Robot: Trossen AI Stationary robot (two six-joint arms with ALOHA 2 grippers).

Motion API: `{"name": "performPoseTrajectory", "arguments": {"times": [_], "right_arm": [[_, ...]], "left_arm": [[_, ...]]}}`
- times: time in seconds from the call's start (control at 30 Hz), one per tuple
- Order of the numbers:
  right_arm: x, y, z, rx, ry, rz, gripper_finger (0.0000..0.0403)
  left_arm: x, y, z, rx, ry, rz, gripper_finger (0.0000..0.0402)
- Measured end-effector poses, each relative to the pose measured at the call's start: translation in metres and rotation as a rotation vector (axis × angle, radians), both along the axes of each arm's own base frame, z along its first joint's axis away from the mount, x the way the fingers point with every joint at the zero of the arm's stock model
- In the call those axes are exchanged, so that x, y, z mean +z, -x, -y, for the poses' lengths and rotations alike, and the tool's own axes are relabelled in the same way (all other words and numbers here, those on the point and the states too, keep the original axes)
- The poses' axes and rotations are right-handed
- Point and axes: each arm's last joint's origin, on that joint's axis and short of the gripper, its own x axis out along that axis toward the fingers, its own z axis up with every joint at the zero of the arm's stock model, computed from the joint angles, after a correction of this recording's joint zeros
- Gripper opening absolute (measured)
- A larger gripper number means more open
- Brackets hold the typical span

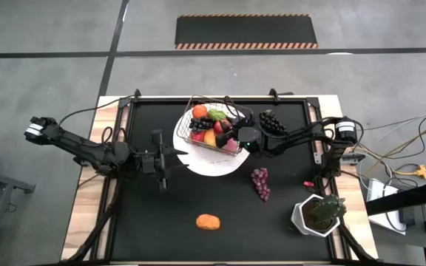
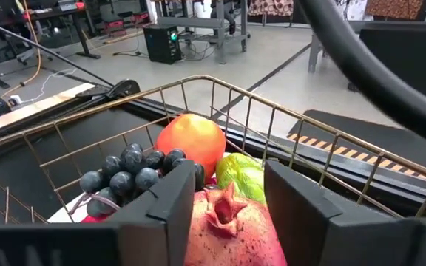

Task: Build produce basket
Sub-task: Put the pomegranate into the silver basket, then put the black grapes into the silver basket

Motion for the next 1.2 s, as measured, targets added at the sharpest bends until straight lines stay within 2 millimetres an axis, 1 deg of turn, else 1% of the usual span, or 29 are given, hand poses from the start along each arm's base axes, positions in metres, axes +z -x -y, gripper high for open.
{"name": "performPoseTrajectory", "arguments": {"times": [0.1, 0.3, 0.53, 0.73, 0.87, 1.03, 1.2], "right_arm": [[0.004, 0.001, 0.0, 0.001, 0.004, 0.005, 0.0167], [0.022, 0.007, -0.002, 0.01, 0.011, 0.021, 0.0192], [0.055, 0.025, -0.009, 0.027, 0.01, 0.011, 0.0201], [0.087, 0.051, -0.014, 0.08, -0.03, 0.007, 0.0201], [0.103, 0.072, -0.017, 0.087, -0.051, -0.023, 0.0201], [0.113, 0.1, -0.007, 0.011, -0.132, -0.058, 0.0201], [0.113, 0.121, 0.008, -0.101, -0.247, -0.209, 0.0201]], "left_arm": [[0.0, 0.0, 0.0, 0.0, 0.0, 0.0, 0.015], [0.0, 0.0, 0.0, 0.0, 0.0, 0.0, 0.015], [0.0, 0.0, 0.0, 0.0, 0.0, -0.001, 0.015], [0.0, 0.0, 0.0, 0.0, 0.0, -0.001, 0.015], [0.0, 0.0, 0.0, 0.0, 0.0, -0.001, 0.015], [0.0, 0.0, 0.0, 0.0, 0.0, -0.001, 0.015], [0.0, 0.0, 0.0, 0.0, 0.0, -0.001, 0.015]]}}
